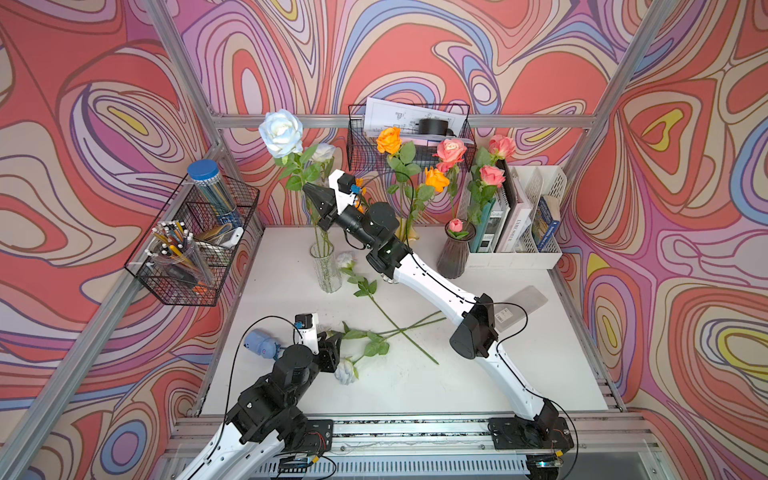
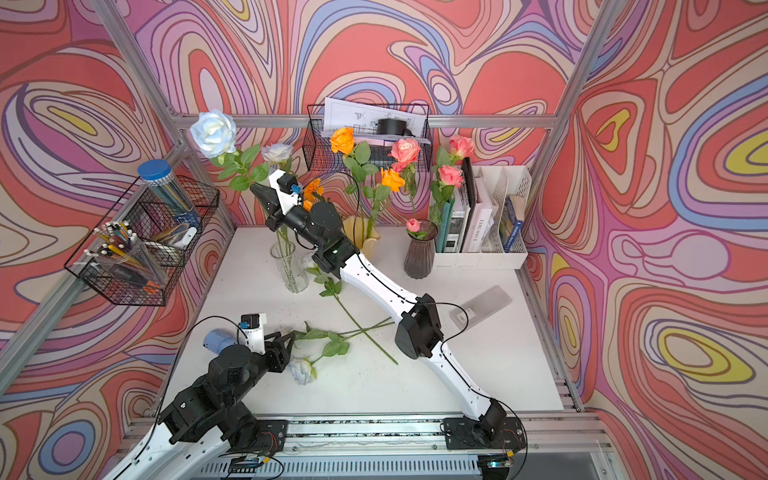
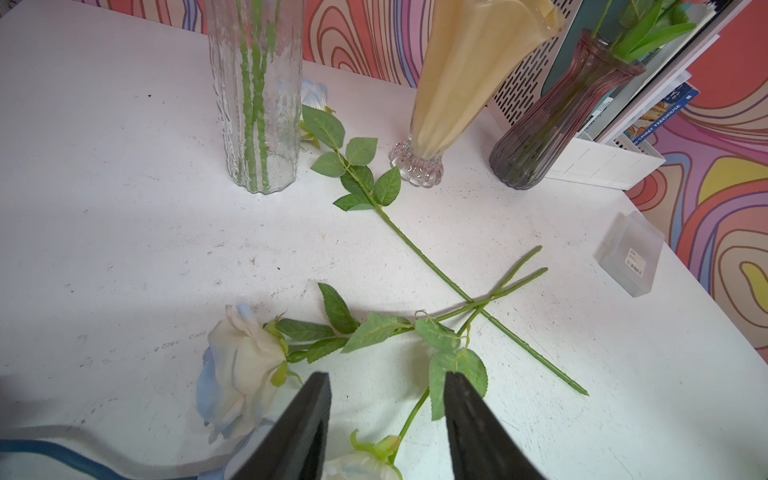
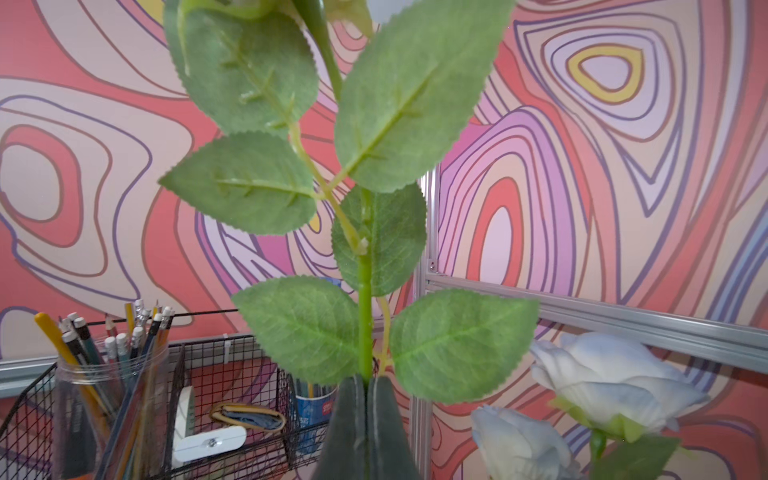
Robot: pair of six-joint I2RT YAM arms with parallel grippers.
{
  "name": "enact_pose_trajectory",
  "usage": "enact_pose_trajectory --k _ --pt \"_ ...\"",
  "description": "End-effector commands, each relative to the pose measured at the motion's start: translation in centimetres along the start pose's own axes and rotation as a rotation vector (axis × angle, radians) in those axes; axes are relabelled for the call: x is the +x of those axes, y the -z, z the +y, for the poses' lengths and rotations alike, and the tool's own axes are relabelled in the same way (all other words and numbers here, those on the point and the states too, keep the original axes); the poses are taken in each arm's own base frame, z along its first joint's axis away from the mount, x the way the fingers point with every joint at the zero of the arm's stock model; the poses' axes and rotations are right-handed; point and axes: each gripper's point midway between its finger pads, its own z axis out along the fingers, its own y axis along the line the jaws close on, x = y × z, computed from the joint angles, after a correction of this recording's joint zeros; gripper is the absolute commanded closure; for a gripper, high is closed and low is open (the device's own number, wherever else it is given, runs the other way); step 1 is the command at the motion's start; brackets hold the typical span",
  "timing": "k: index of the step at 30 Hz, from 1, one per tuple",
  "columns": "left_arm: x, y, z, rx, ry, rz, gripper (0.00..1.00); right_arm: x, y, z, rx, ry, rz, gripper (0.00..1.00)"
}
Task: Arrange the flowers in different vases according to their colors
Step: Insert the flower into the vase.
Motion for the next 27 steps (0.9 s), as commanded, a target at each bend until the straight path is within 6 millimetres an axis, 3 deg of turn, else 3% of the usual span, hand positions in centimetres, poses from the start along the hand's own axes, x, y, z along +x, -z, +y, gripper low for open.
enact_pose_trajectory --k 1,4,13,27 --pt "-0.2 -0.3 -0.3 0.01 -0.02 -0.006 0.49 1.1 0.2 -0.6 0.012 -0.028 -0.043 1.0" --pt "-0.2 -0.2 -0.1 -0.001 -0.021 -0.004 0.49 2.0 0.4 -0.9 0.02 -0.028 -0.04 1.0" --pt "0.1 -0.4 0.0 -0.005 -0.025 0.003 0.49 2.4 0.6 -0.5 -0.008 -0.117 -0.046 1.0" --pt "0.4 -0.1 0.3 -0.004 -0.023 -0.009 0.49 8.1 1.4 -0.7 0.005 -0.16 0.007 1.0"
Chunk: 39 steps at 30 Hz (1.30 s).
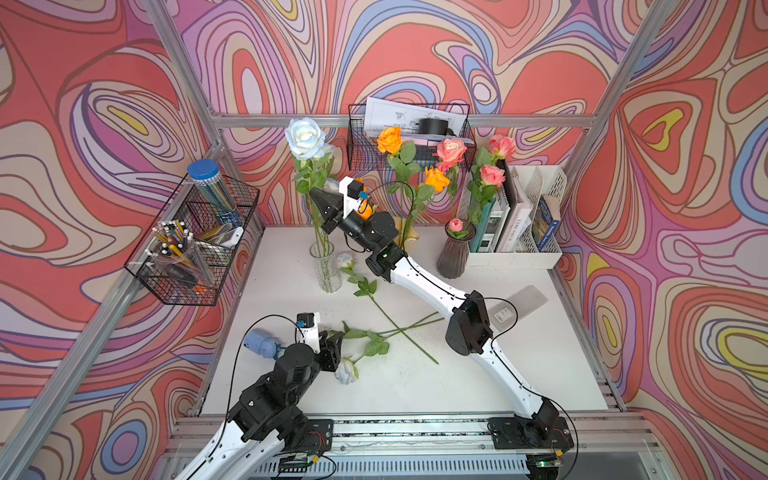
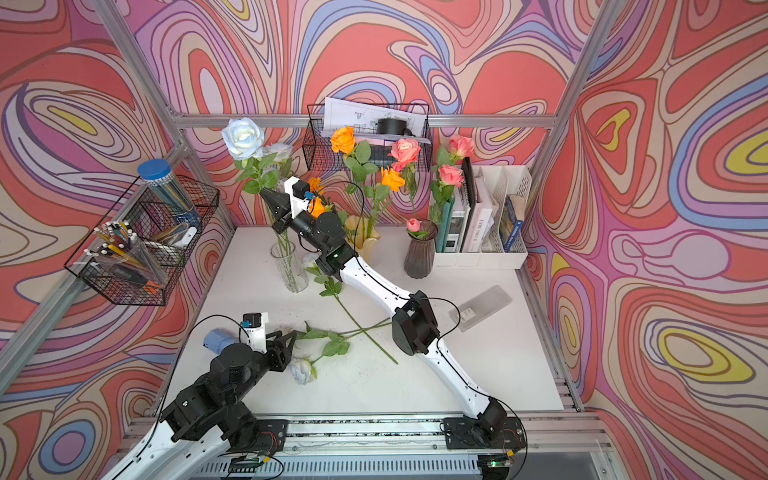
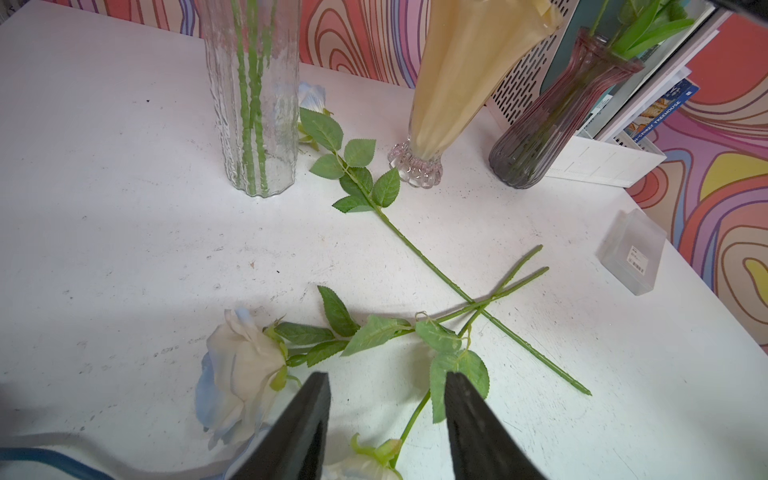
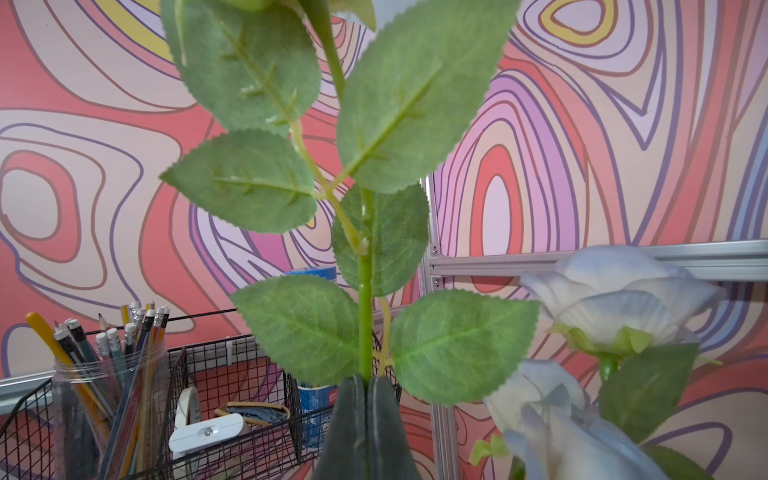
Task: Arrange the flowers in different vases according to their colors
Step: Insert the flower into the vase, then pick up the flower at the center of the board.
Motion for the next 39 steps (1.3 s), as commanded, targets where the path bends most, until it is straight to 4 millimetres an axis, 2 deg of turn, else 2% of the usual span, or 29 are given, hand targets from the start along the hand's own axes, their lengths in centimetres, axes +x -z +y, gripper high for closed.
enact_pose_trajectory --k 1,5,8,9,10,16,21,23,28,31,34,37,39 --pt "0.5 -0.2 0.4 -0.011 -0.017 0.005 0.49 3.3 0.7 -0.4 0.003 -0.025 0.034 1.0" --pt "0.6 -0.3 0.4 -0.015 -0.026 0.012 0.49 4.8 1.4 0.0 -0.02 -0.022 0.068 0.98" --pt "0.4 -0.3 0.3 -0.015 -0.027 0.009 0.49 4.5 2.0 1.0 -0.054 -0.01 0.096 0.57" --pt "0.3 -0.3 0.2 -0.011 -0.027 0.004 0.49 4.2 2.1 1.3 -0.052 0.001 0.111 0.48" --pt "0.3 -0.3 0.1 -0.006 -0.029 0.004 0.49 4.0 2.4 1.4 -0.045 0.007 0.124 0.45" --pt "-0.2 -0.3 -0.1 -0.002 -0.024 -0.002 0.49 2.7 5.0 2.2 -0.027 -0.009 0.224 0.37" --pt "-0.7 0.0 0.3 -0.034 -0.019 -0.01 0.48 1.5 9.1 2.5 0.028 0.007 0.331 0.34" --pt "-0.9 0.0 0.4 -0.042 -0.017 -0.016 0.48 1.8 10.9 3.0 0.034 -0.005 0.422 0.34" --pt "-1.2 -0.2 0.4 -0.05 -0.009 -0.022 0.48 5.2 17.8 4.7 0.022 -0.079 0.699 0.36" --pt "-1.3 -0.4 0.2 -0.045 -0.009 -0.027 0.48 9.6 22.8 4.8 0.062 -0.129 0.92 0.39" --pt "-1.4 -0.5 0.0 -0.044 -0.014 -0.023 0.48 13.1 27.1 3.8 0.149 -0.133 1.098 0.4" --pt "-1.4 -0.7 0.0 -0.045 -0.021 -0.017 0.48 16.0 29.2 2.9 0.186 -0.11 1.247 0.43" --pt "-1.4 -0.7 0.0 -0.045 -0.021 -0.017 0.48 17.2 29.6 2.1 0.219 -0.092 1.289 0.44"
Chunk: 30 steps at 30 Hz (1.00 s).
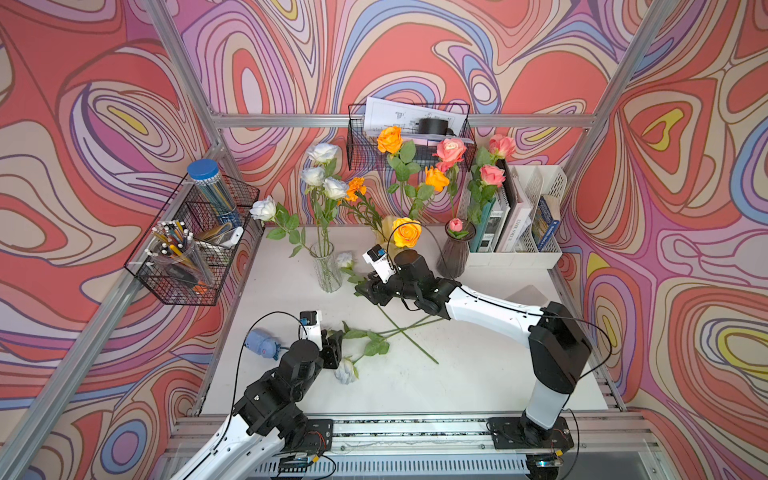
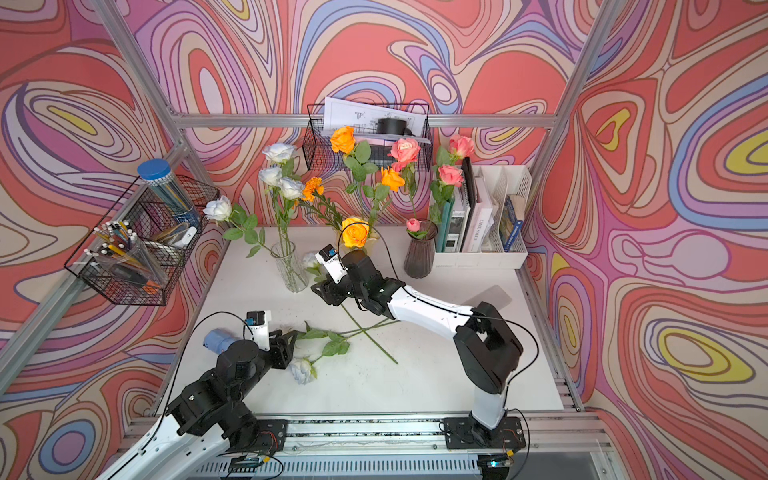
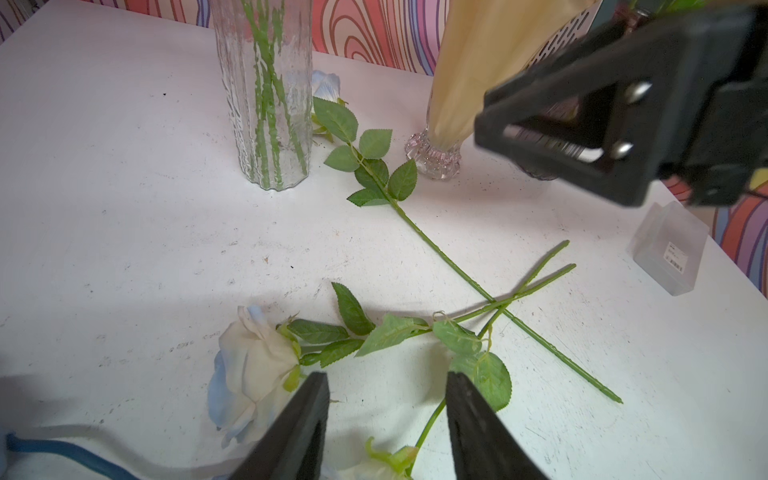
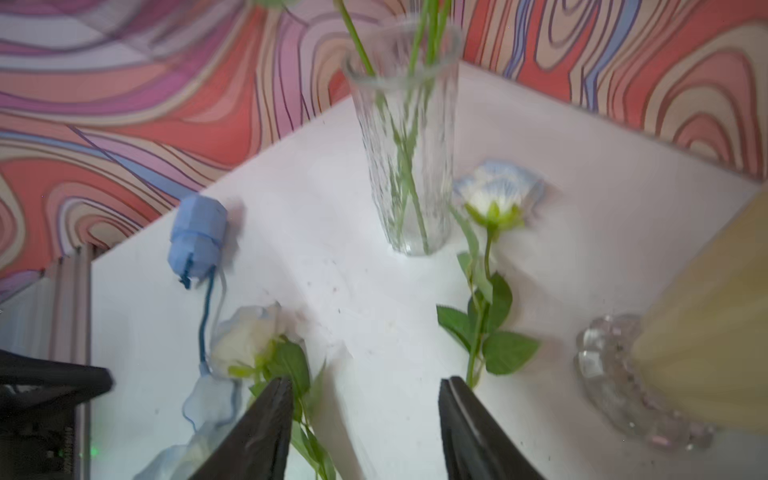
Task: Arrange the flowers in different vases according to their colors
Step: Pick up the flower at the center of the board.
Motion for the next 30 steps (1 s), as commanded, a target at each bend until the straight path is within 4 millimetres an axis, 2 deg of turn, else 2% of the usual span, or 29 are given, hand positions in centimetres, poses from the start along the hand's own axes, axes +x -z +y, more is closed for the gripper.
enact_pose_trajectory --k 1,5,10,16,19,24,30 --pt "-1.9 0.5 -0.5 0.01 0.005 -0.052 0.48 3.6 -1.3 -1.8 0.085 0.009 0.171 0.44" --pt "-1.8 0.6 -0.6 0.019 0.006 -0.051 0.48 6.1 -4.0 -3.5 0.132 0.029 0.312 0.44" --pt "-1.4 0.4 -0.5 0.009 -0.005 -0.034 0.48 8.4 -5.9 -5.5 0.183 0.006 0.398 0.45" --pt "-1.2 0.0 -0.4 0.001 -0.013 -0.022 0.48 8.4 -7.3 -6.9 0.196 -0.03 0.425 0.46" --pt "-1.1 -0.1 -0.4 0.0 -0.016 -0.02 0.48 9.1 -8.0 -7.6 0.215 -0.033 0.455 0.48" --pt "-1.0 -0.1 -0.4 0.0 -0.016 -0.019 0.48 9.7 -8.2 -8.1 0.228 -0.04 0.474 0.5" --pt "-0.9 -0.2 -0.5 0.003 -0.019 -0.014 0.48 9.5 -7.2 -7.6 0.218 -0.047 0.461 0.49"
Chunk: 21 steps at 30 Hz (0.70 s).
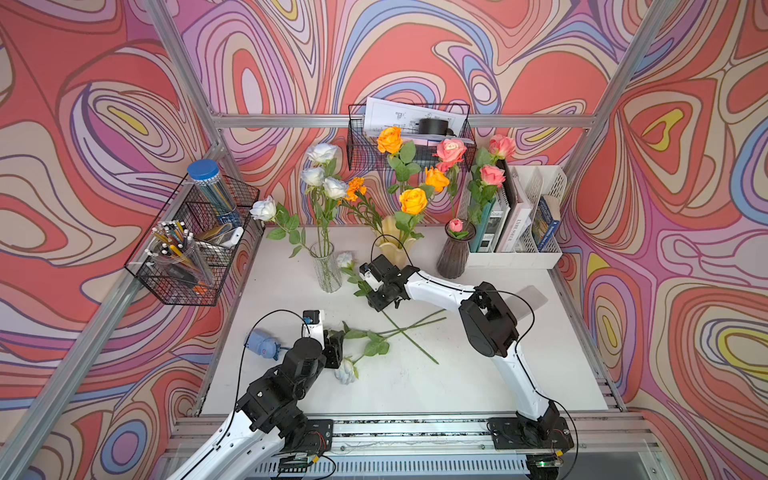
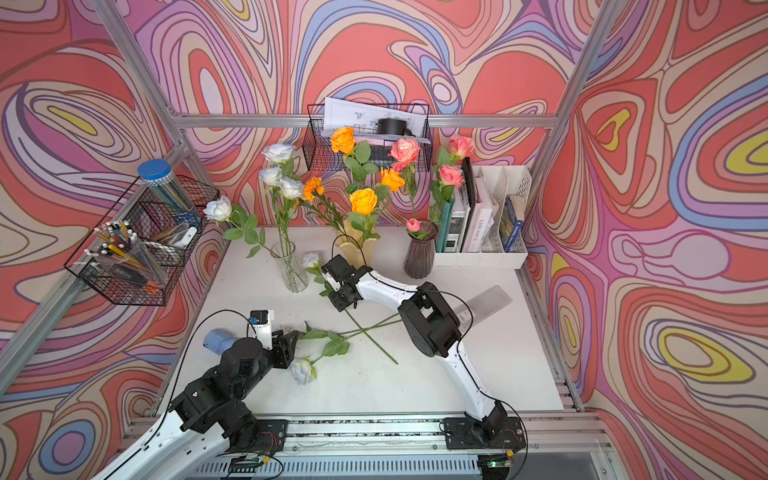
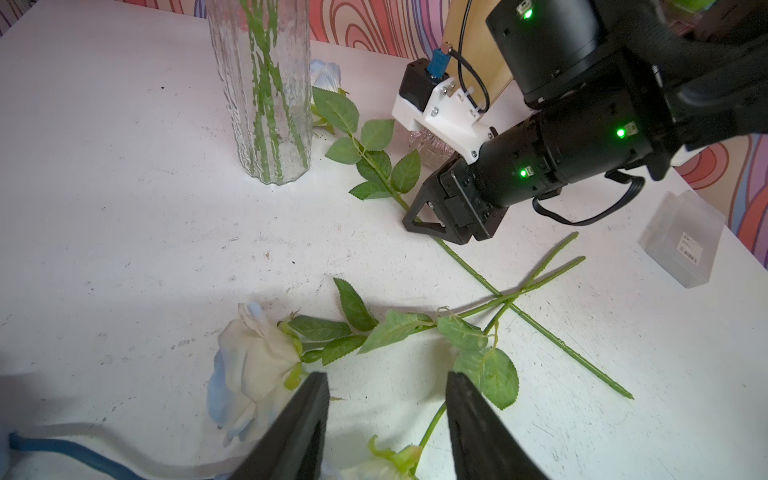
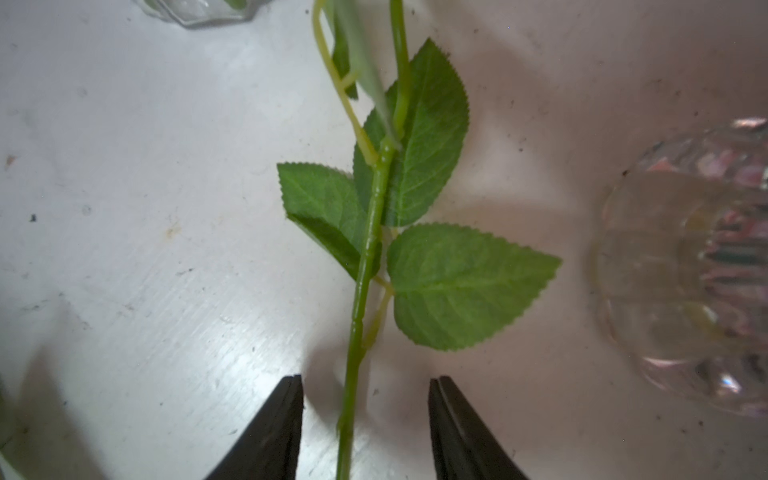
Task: Arrange the flowers in different vases according to their colors
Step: Pick up the flower at the center of the board.
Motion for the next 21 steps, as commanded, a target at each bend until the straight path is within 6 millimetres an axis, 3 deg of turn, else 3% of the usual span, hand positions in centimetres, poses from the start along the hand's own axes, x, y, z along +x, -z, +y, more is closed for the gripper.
enact_pose_trajectory --k 1,14,21 --pt "-1.3 0.2 -0.5 0.014 -0.001 -0.037 0.48 0.2 0.9 -0.3 0.007 -0.016 0.003 0.49" --pt "-1.3 0.3 -0.5 0.015 0.006 -0.037 0.48 1.1 0.2 -0.3 0.004 -0.015 0.032 0.53" --pt "-1.1 0.1 -0.5 0.013 0.002 -0.03 0.48 2.2 -0.2 -0.5 0.012 -0.011 0.075 0.78"
